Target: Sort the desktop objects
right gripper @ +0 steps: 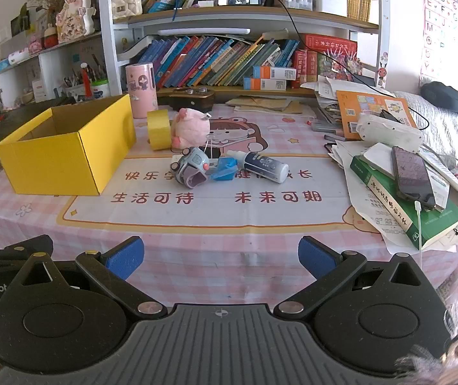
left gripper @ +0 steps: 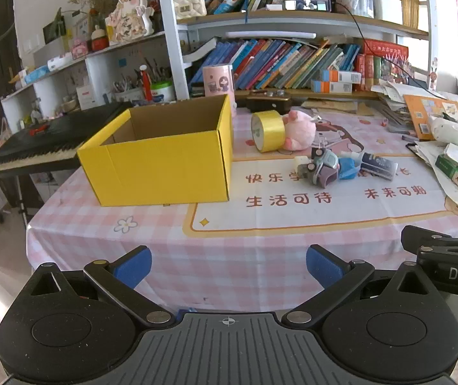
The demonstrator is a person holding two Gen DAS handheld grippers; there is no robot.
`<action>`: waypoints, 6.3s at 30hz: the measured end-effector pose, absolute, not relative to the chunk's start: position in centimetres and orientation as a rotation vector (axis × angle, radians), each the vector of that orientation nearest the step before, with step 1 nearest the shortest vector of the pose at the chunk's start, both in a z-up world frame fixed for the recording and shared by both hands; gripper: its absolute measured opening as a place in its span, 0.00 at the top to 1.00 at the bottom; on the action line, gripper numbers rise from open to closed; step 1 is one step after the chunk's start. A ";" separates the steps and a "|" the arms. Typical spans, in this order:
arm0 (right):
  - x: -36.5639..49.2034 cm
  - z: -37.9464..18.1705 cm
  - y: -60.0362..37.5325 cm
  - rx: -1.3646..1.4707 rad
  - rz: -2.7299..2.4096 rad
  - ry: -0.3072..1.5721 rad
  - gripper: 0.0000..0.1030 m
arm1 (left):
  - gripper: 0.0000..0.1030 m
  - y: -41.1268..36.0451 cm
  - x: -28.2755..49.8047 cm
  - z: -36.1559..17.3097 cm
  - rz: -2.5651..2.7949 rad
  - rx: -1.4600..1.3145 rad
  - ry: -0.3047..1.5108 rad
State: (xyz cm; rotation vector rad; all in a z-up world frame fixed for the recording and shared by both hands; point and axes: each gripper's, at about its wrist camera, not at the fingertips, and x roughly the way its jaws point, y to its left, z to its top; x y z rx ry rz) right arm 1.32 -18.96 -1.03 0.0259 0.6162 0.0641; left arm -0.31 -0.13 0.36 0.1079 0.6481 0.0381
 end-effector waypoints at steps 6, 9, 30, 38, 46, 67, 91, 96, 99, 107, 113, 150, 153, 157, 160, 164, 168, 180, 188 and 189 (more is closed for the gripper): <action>1.4 -1.1 -18.9 0.027 0.064 0.616 0.00 | 0.00 -0.1 -0.2 0.4 0.039 0.109 0.645; 1.4 -1.1 -18.9 0.024 0.064 0.614 0.00 | 0.00 -0.1 -0.3 0.4 0.039 0.107 0.646; 1.4 -0.8 -18.0 0.000 0.071 0.605 0.00 | 0.00 0.9 -0.3 0.1 0.048 0.087 0.658; 1.4 -0.8 -17.9 -0.002 0.071 0.605 0.00 | 0.00 0.9 -0.2 0.1 0.047 0.086 0.661; 1.4 -0.7 -17.8 -0.004 0.075 0.603 0.00 | 0.00 1.1 -0.1 0.1 0.049 0.085 0.665; 2.2 -1.2 -17.6 -0.008 0.060 0.617 0.00 | 0.00 0.6 0.9 -0.5 0.089 0.072 0.694; 7.3 -2.5 -20.6 -0.020 0.054 0.688 0.00 | 0.00 -2.4 5.7 -1.6 0.092 0.067 0.757; 8.9 -2.9 -21.5 -0.024 0.053 0.710 0.00 | 0.01 -3.3 7.1 -2.0 0.087 0.059 0.776; 9.9 -3.1 -22.1 -0.024 0.055 0.722 0.01 | 0.01 -4.0 8.0 -2.3 0.082 0.054 0.788; 12.6 -3.4 -24.3 -0.024 0.068 0.748 0.03 | 0.01 -6.1 10.6 -2.6 0.082 0.047 0.813; 14.5 -3.4 -26.1 -0.031 0.089 0.755 0.07 | 0.01 -7.8 12.1 -2.7 0.090 0.036 0.821; 24.3 -4.0 -31.3 -0.058 0.263 0.769 0.12 | 0.01 -13.5 18.5 -2.6 0.241 -0.009 0.819; 25.0 -4.2 -30.8 -0.063 0.286 0.779 0.12 | 0.01 -13.2 18.8 -2.6 0.261 -0.014 0.821; 26.0 -4.7 -30.0 -0.080 0.316 0.802 0.17 | 0.01 -12.7 19.1 -2.6 0.283 -0.024 0.822; 26.7 -5.1 -29.4 -0.092 0.339 0.821 0.18 | 0.01 -12.2 19.3 -2.6 0.293 -0.036 0.821; 27.5 -5.5 -28.7 -0.107 0.365 0.836 0.18 | 0.01 -11.9 19.6 -2.7 0.309 -0.044 0.825; 28.4 -6.1 -28.1 -0.131 0.385 0.851 0.18 | 0.01 -11.6 19.8 -2.9 0.322 -0.053 0.831; 29.7 -7.7 -26.8 -0.190 0.434 0.892 0.19 | 0.01 -10.8 19.8 -3.2 0.369 -0.079 0.844; 30.5 -8.5 -25.9 -0.227 0.463 0.882 0.31 | 0.01 -10.6 20.2 -3.6 0.372 -0.094 0.847; 30.6 -8.5 -25.8 -0.227 0.471 0.873 0.32 | 0.01 -10.6 20.3 -3.6 0.369 -0.093 0.847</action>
